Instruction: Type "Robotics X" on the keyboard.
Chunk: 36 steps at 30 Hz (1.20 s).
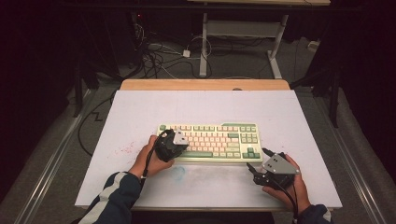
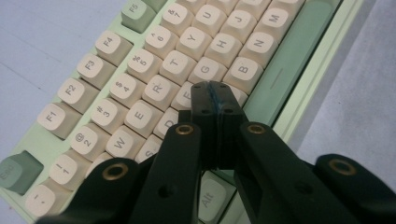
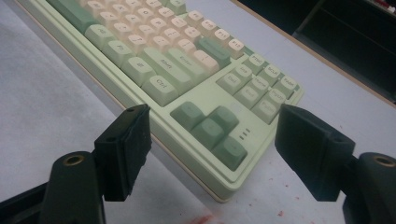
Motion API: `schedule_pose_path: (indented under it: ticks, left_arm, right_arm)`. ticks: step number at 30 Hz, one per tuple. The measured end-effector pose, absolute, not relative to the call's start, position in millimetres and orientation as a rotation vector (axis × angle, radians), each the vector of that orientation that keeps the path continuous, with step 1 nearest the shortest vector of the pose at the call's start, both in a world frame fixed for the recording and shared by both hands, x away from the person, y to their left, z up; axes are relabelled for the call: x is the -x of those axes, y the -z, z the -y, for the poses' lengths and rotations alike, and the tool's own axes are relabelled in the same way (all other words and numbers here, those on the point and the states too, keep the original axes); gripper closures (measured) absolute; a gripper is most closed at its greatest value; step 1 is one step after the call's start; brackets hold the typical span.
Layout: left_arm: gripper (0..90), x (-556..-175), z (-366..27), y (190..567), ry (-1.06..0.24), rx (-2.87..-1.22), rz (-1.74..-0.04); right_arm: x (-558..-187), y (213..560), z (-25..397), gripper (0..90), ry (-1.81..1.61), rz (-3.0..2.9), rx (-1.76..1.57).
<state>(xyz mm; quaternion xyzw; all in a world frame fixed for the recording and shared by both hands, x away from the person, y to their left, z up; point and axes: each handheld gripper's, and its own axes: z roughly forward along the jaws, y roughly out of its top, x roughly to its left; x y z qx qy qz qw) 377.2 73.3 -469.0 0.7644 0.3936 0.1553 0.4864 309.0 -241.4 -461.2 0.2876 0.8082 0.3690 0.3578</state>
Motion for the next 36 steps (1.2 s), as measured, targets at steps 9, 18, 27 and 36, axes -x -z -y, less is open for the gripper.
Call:
schedule_pose_path:
  ticks: [9, 18, 27, 36]
  left_arm:
    - [82.5, -374, -81, 457, -0.409, -1.807, -0.941]
    - [55.6, -370, -91, 450, -0.485, -1.728, -0.916]
    - [25.7, -358, -112, 448, -0.557, -1.661, -0.895]
    - [19.6, -347, -136, 456, -0.623, -1.63, -0.912]
  right_arm:
    - [-308, 461, 242, 27.6, -0.952, -2.084, -0.741]
    - [-308, 460, 242, 27.6, -0.948, -2.081, -0.732]
    - [-307, 459, 242, 27.7, -0.947, -2.078, -0.736]
    - [-307, 459, 243, 27.6, -0.947, -2.076, -0.739]
